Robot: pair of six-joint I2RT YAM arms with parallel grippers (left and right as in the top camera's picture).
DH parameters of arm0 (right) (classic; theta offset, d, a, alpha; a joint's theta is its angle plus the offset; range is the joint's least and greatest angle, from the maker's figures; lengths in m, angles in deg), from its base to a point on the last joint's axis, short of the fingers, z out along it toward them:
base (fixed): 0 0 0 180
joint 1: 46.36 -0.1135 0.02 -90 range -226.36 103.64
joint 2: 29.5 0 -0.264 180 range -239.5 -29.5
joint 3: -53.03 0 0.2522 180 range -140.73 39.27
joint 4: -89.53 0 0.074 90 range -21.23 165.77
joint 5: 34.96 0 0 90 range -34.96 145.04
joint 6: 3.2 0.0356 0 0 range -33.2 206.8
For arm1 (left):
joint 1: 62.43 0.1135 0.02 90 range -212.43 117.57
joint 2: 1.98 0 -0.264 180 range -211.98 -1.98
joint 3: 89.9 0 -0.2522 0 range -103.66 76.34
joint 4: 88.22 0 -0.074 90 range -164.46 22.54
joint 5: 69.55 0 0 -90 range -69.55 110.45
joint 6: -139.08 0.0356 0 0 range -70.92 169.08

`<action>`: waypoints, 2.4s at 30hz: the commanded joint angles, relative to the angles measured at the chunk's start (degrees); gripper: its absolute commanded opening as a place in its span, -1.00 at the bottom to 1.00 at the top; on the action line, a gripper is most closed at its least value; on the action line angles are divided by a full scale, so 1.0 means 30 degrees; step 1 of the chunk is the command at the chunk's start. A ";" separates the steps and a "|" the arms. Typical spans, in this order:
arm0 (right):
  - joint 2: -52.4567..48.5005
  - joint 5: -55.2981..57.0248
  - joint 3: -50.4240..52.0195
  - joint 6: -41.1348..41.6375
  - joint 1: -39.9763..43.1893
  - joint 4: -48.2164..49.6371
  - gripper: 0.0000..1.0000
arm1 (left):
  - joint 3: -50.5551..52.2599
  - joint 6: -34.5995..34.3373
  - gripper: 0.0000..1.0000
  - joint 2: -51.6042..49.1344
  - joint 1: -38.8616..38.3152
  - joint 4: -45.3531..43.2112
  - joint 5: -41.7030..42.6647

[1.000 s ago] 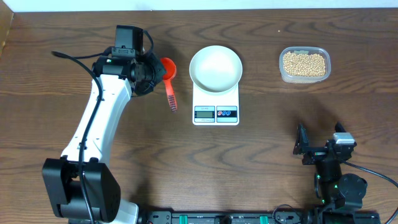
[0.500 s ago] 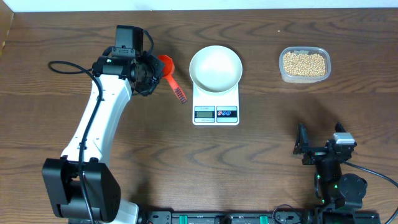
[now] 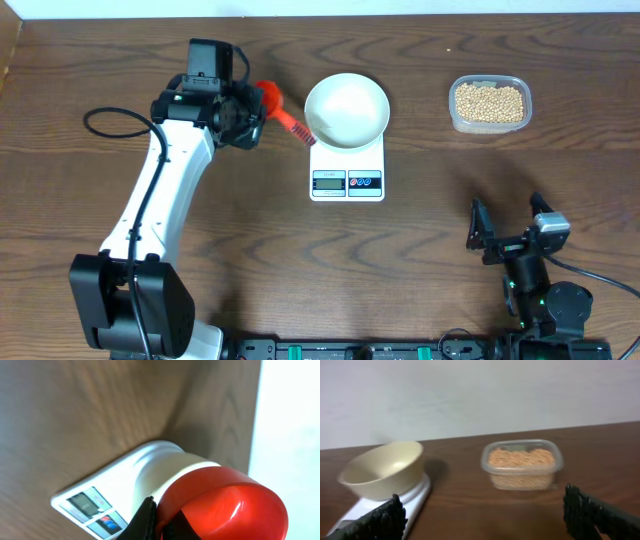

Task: Scoop item into bowl and weigh 50g on scale
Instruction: 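Lift the red scoop with the left gripper and carry it over the bowl, then reach the right gripper to the scoop handle and grasp it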

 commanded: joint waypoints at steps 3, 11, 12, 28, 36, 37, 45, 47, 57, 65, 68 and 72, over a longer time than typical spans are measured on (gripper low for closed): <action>-0.2616 -0.1909 -0.1552 0.1224 -0.0087 0.1311 0.99 | 0.0022 -0.1056 -0.86 0.0495 -0.1086 -0.2229 0.1581; -0.9836 -0.5173 -0.7359 0.0991 -0.0087 0.1472 0.99 | 0.0022 -0.4510 -0.85 0.0495 -0.2302 -0.3206 0.1523; -1.0885 -0.5967 -0.8218 0.0991 -0.0087 0.1472 0.99 | 0.0022 -0.4867 -0.86 0.0495 -0.2368 -0.3439 0.1530; -2.4356 -1.6823 -2.0881 0.4087 -0.2229 0.1479 0.99 | 0.0022 -0.7701 -0.86 0.0495 -0.2849 -0.6076 0.1741; -2.8756 -1.7456 -2.3066 0.4277 -0.4524 0.2280 0.99 | 0.0022 -0.9836 -0.86 0.0495 -0.2849 -0.6018 0.1734; -2.9055 -1.7201 -2.3066 0.4277 -0.4641 0.2273 0.98 | 0.0029 -0.9850 -0.86 0.0495 -0.2849 -0.5938 0.1734; -3.1241 -1.6568 -2.3059 0.5588 -0.5574 0.2171 0.99 | 0.0029 -0.9843 -0.86 0.0488 -0.2849 -0.2528 0.1523; -3.1700 -1.6538 -2.3059 0.5705 -0.5923 0.2033 0.99 | 0.0029 -0.9836 -0.86 0.0488 -0.2849 -0.1960 0.1523; -3.3062 -1.4076 -2.3059 0.8728 -0.7526 0.2033 0.04 | 0.0029 -0.9821 -0.85 0.0488 -0.2885 0.0415 0.0765; -3.3062 -1.1657 -2.3059 0.9449 -0.8867 0.0546 -0.19 | 0.0029 -0.9821 -0.85 0.0488 -0.2914 0.0685 0.0138; -3.3062 -1.1176 -2.3059 1.0076 -0.9289 0.0546 -0.21 | 0.0029 -0.9821 -0.85 0.0488 -0.2922 0.0801 0.0138; -3.3062 -1.1060 -2.3059 1.0739 -0.9398 0.0546 -0.33 | 0.0029 -0.9821 -0.86 0.0488 -0.2922 0.1166 0.0138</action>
